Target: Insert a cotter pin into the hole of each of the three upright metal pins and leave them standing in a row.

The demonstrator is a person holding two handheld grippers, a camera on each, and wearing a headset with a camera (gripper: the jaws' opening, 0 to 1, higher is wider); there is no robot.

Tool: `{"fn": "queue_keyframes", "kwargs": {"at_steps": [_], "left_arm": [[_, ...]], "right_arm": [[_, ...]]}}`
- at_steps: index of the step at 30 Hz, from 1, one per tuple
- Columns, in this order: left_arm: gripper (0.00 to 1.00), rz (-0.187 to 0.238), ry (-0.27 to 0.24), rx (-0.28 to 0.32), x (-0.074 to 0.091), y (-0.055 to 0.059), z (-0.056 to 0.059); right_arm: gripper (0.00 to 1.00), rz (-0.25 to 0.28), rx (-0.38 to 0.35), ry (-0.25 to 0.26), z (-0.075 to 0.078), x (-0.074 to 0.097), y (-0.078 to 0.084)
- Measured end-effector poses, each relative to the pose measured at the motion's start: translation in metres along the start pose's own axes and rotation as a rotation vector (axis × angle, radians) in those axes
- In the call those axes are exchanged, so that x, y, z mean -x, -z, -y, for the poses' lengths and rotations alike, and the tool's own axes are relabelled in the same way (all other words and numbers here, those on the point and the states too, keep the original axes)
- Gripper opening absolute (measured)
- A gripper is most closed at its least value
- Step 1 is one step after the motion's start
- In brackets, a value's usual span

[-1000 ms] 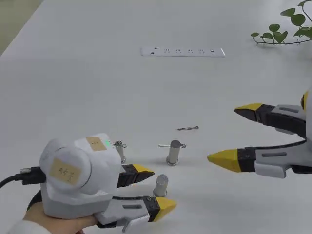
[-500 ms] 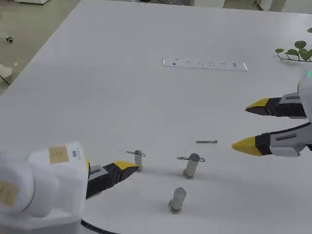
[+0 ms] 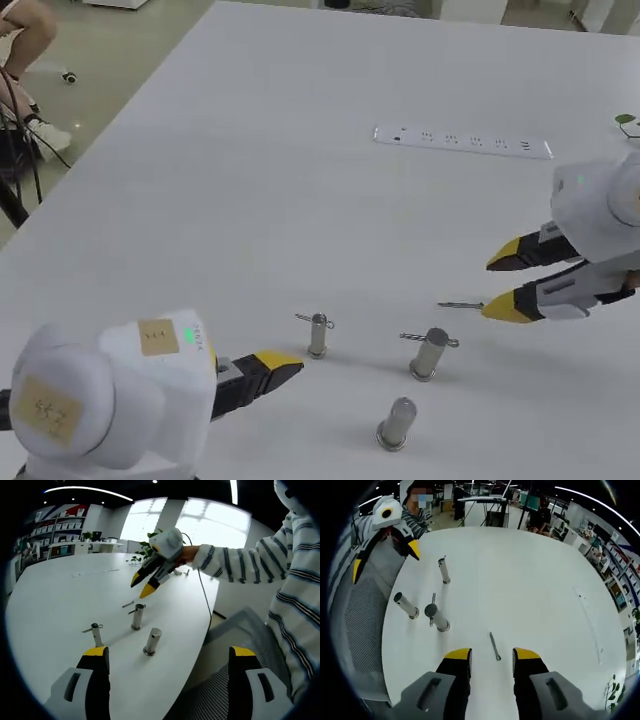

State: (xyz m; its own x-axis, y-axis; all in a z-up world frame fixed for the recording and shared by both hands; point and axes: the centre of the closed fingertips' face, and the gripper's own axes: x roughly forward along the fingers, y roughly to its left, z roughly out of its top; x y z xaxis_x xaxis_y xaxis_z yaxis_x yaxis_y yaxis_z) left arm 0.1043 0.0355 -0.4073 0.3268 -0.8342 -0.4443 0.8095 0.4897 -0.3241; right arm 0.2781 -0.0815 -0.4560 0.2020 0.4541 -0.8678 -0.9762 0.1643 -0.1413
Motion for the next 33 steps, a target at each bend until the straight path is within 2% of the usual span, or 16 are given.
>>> {"fn": "queue_keyframes", "kwargs": {"at_steps": [7, 12, 15, 16, 18, 19, 20, 22, 33], "left_arm": [[0.97, -0.012, -0.010, 0.010, -0.001, 0.004, 0.001], [0.97, -0.017, -0.009, 0.018, 0.000, 0.007, 0.002], [0.96, -0.020, -0.012, 0.018, 0.000, 0.008, 0.002], [0.96, -0.017, -0.014, 0.015, 0.000, 0.007, 0.002], [0.96, -0.015, -0.015, 0.022, 0.001, 0.006, 0.001], [0.96, -0.013, -0.017, 0.022, 0.001, 0.005, 0.000], [0.96, -0.010, -0.022, 0.018, 0.001, 0.004, -0.001], [0.96, -0.007, -0.024, 0.019, 0.001, 0.002, -0.002], [0.95, -0.009, -0.027, 0.030, -0.001, 0.001, -0.002]], "right_arm": [[0.21, -0.054, 0.032, -0.036, 0.005, -0.018, 0.006], [0.20, -0.077, 0.035, -0.064, 0.007, -0.027, 0.008], [0.16, -0.110, 0.049, -0.086, 0.007, -0.034, 0.013], [0.13, -0.118, 0.049, -0.086, 0.007, -0.035, 0.014], [0.04, -0.145, 0.035, -0.139, 0.001, -0.037, 0.018], [0.00, -0.141, 0.040, -0.131, 0.003, -0.039, 0.017], [0.00, -0.143, 0.063, -0.134, 0.005, -0.038, 0.016], [0.00, -0.150, 0.057, -0.128, 0.006, -0.039, 0.016], [0.00, -0.179, 0.081, -0.188, 0.005, -0.039, 0.017]]}}
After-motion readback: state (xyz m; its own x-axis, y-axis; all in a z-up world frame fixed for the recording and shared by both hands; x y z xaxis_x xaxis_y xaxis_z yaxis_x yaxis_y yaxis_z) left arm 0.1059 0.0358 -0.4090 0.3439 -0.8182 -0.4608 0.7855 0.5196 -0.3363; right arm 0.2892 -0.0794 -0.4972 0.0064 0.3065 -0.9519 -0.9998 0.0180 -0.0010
